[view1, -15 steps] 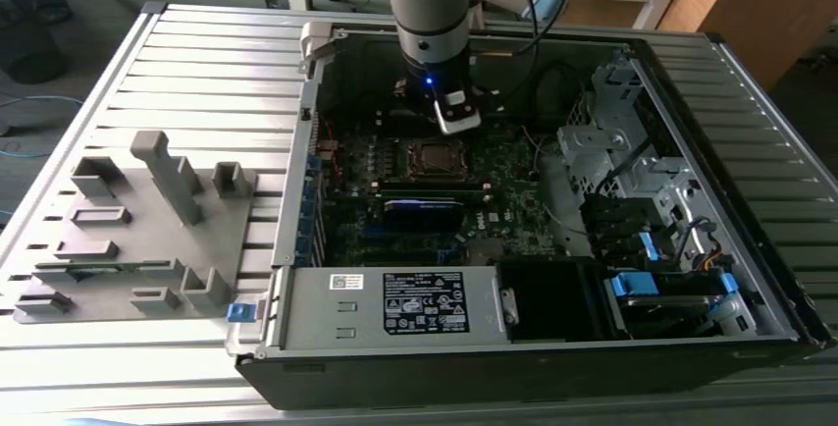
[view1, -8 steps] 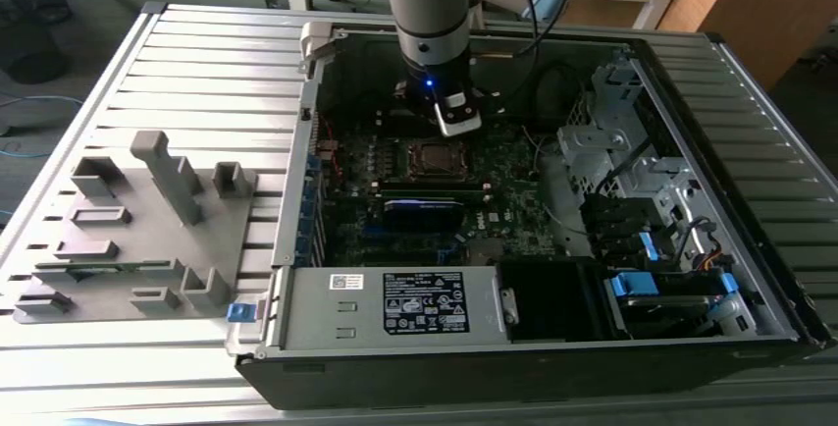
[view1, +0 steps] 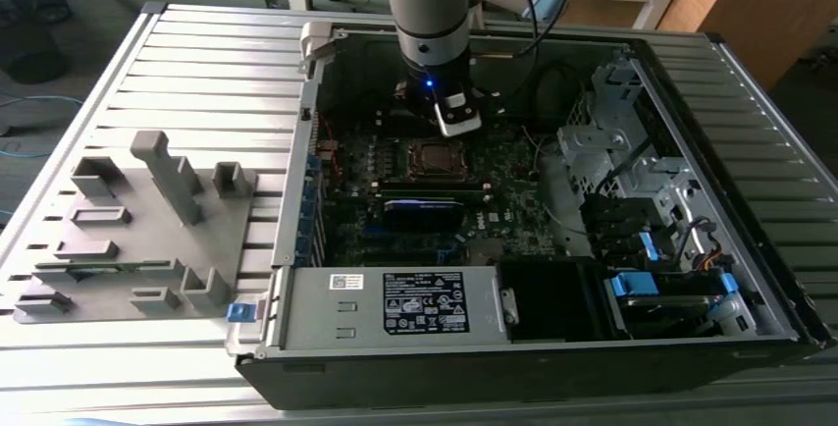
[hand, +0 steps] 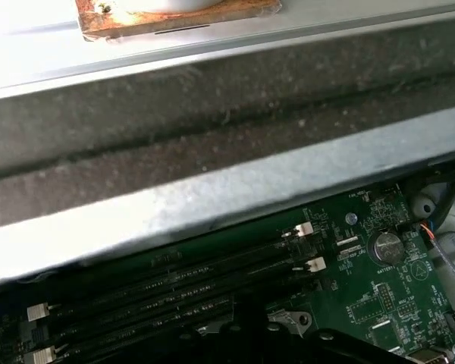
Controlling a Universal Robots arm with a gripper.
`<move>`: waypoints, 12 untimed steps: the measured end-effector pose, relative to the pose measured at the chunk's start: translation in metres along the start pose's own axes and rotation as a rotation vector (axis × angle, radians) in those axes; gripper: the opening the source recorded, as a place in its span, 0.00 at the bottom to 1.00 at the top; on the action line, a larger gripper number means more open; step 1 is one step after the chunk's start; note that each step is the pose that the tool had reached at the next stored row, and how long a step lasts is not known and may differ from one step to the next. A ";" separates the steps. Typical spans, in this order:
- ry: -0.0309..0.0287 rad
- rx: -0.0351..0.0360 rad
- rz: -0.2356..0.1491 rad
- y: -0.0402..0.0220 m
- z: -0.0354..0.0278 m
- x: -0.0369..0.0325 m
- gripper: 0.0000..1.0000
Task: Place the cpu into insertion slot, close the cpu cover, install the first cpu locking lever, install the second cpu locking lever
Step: 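Install the first cpu locking lever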
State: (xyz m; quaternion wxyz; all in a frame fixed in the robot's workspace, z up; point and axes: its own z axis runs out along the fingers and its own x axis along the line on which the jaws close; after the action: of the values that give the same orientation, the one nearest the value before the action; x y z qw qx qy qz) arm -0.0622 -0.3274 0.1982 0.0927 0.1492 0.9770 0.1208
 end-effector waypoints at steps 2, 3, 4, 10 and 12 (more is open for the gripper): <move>-0.0003 0.0004 0.001 0.0005 0.0001 0.0002 0.11; -0.0003 0.0004 0.001 0.0009 0.0002 0.0004 0.11; -0.0004 0.0005 0.002 0.0012 0.0003 0.0005 0.11; -0.0010 0.0006 0.003 0.0027 0.0007 0.0017 0.11; -0.0013 0.0006 0.005 0.0027 0.0006 0.0023 0.11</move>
State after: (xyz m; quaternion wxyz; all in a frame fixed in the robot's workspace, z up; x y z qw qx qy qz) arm -0.0634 -0.3241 0.1979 0.0930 0.1516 0.9766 0.1206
